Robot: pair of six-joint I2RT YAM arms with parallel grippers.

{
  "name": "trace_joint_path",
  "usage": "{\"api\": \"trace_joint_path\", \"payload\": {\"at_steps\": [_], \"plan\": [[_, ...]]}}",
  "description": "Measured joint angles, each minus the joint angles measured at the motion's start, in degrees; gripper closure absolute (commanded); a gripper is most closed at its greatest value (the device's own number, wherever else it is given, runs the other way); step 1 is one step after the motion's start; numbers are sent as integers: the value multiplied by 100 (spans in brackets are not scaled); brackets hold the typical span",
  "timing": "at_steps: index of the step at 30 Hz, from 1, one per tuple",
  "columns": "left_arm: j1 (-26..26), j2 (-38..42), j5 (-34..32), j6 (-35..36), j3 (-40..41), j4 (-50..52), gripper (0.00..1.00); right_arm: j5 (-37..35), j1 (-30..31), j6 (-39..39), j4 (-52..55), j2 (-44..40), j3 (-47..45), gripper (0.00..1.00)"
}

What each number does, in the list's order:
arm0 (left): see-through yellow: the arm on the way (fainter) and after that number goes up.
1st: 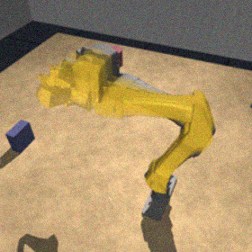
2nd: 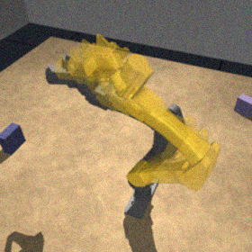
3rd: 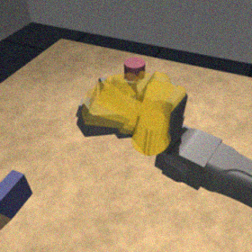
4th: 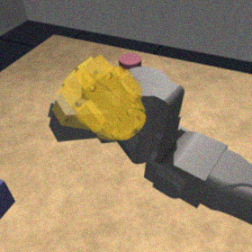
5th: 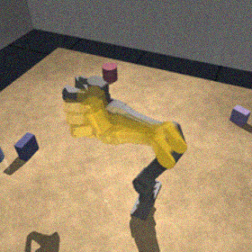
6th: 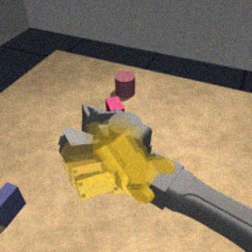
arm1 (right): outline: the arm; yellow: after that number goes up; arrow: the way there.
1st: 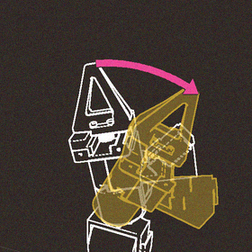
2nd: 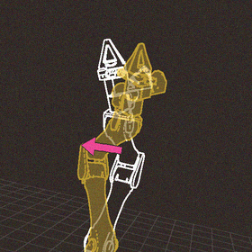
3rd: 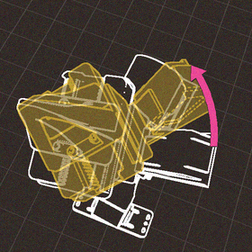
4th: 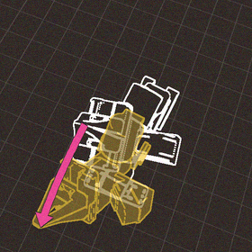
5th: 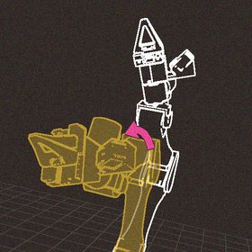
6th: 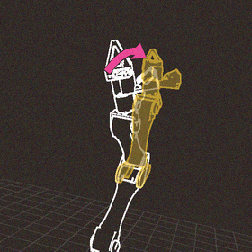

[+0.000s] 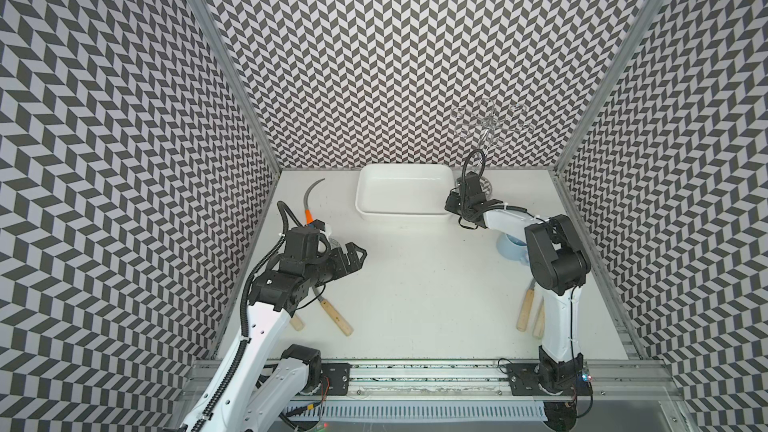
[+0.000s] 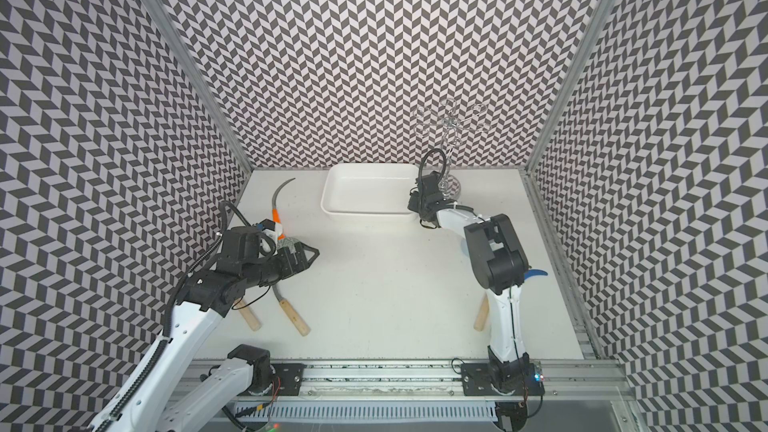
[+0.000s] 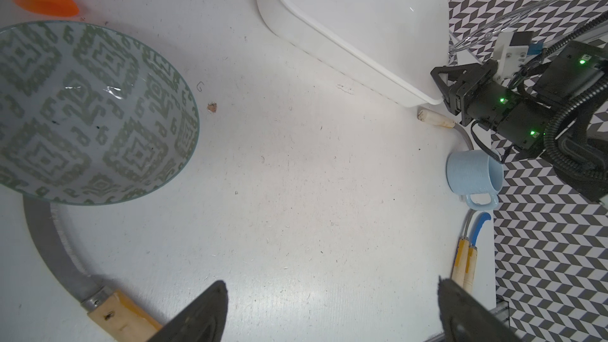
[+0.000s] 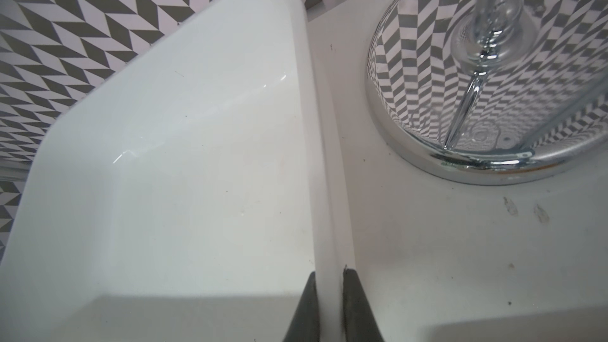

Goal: Put small sickles into storage boxes
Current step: Pick up the storage box at the center of the board.

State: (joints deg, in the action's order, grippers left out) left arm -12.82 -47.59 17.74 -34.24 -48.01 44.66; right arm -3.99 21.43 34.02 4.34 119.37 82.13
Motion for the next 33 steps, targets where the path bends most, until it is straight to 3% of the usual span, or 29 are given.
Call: {"api": "trace_joint_path", "payload": {"at_steps": [10, 33], "plan": [[0, 133, 17, -42, 2, 2, 0, 42, 55, 107, 33, -420, -295, 95], [0, 468, 103, -173, 116, 39, 0, 245, 175, 870, 214, -1718, -1499, 98]]}}
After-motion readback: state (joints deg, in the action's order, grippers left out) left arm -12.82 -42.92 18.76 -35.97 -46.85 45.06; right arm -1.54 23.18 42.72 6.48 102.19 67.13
